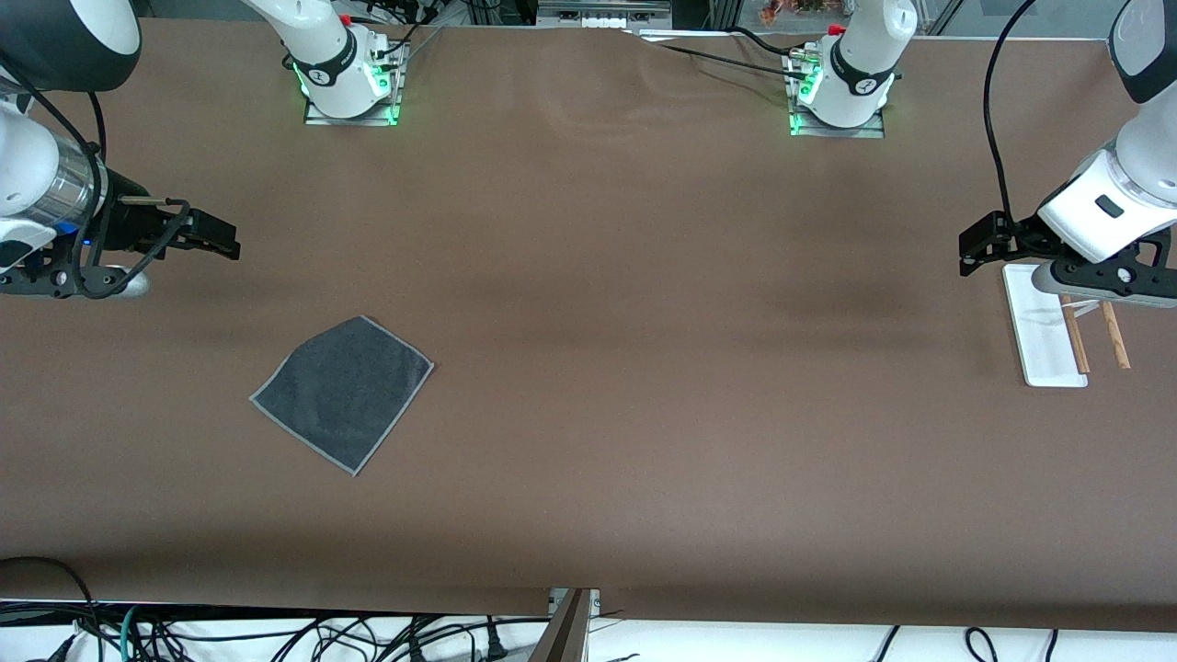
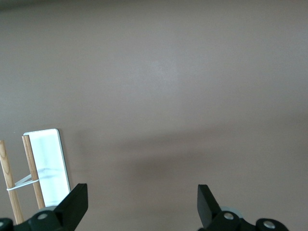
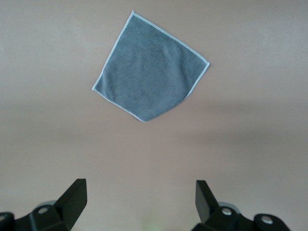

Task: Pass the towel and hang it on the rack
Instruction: 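Move the right gripper down to the corner of the grey towel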

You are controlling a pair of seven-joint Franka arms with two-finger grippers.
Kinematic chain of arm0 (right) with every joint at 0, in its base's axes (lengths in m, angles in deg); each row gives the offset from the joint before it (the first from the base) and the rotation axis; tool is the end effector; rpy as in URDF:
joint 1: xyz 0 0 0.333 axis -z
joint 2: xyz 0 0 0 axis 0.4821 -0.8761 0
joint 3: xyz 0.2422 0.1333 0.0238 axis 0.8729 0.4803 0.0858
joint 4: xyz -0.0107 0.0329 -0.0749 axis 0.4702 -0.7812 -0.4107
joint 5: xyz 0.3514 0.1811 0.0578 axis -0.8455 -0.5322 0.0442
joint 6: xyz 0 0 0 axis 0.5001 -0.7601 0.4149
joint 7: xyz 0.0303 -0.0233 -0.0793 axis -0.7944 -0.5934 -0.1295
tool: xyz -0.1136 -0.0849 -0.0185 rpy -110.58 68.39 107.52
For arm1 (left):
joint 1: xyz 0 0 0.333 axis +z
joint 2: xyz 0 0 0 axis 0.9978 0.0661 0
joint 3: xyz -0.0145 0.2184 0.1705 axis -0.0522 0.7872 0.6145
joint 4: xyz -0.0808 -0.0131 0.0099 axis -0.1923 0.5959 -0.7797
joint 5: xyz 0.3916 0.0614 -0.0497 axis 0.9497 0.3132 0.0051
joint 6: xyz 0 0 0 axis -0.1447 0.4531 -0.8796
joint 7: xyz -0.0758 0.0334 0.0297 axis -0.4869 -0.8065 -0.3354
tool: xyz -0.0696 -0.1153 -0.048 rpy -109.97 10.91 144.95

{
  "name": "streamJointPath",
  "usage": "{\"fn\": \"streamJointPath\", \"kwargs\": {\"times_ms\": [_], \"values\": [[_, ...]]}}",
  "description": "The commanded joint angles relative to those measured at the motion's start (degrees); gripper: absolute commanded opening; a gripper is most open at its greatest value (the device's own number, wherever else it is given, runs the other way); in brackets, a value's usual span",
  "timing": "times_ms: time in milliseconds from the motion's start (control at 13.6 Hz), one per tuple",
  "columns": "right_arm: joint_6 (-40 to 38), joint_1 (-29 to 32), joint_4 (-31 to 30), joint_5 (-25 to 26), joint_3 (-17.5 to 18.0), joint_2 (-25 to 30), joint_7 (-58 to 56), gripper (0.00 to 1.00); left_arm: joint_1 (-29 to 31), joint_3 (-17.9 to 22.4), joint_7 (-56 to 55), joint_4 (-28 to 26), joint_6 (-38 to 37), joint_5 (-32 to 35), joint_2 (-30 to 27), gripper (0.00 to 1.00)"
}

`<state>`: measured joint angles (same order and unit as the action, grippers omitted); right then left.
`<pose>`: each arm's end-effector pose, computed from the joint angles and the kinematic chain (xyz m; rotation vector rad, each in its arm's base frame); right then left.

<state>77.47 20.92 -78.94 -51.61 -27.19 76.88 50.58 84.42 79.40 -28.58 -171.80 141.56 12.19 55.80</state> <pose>0.5853 0.0603 0.4895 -3.1052 0.0142 0.1917 0.5861 -0.0326 0.4959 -3.1047 0.2126 -0.0075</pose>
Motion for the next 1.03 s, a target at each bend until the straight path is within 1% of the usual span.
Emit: {"fn": "streamJointPath", "kwargs": {"times_ms": [0, 73, 220, 513, 659, 806, 953], "values": [[0.6, 0.2, -0.6, 0.4, 0.1, 0.4, -0.7, 1.00, 0.1, -0.4, -0.4, 1.9, -1.6, -0.9, 0.7, 1.00], [1.0, 0.2, -0.7, 0.7, 0.1, 0.0, -1.1, 1.00, 0.1, -0.4, -0.4, 1.9, -1.6, -0.9, 0.7, 1.00], [4.1, 0.9, -0.9, 3.1, -0.1, -3.0, -6.7, 1.00, 0.1, -0.4, -0.3, 1.9, -1.6, -0.9, 0.7, 1.00], [16.0, 6.4, -1.3, 2.7, -0.1, -13.4, -20.9, 1.00, -0.2, -0.5, 0.1, 1.9, -1.6, -0.5, 0.7, 1.00], [22.7, 8.0, -1.6, 2.5, -0.1, -18.7, -24.9, 1.00, -0.2, -0.5, 0.0, 1.9, -2.0, -0.4, 0.7, 1.00], [29.9, 8.9, -3.3, 2.4, -0.1, -22.7, -26.8, 1.00, -0.2, -0.5, 0.1, 1.9, -2.2, -0.5, 0.7, 1.00], [39.3, 10.1, -8.4, 2.1, 0.0, -24.4, -28.4, 1.00, -0.1, -0.4, 0.1, 1.9, -2.2, -0.4, 0.8, 1.00]]}}
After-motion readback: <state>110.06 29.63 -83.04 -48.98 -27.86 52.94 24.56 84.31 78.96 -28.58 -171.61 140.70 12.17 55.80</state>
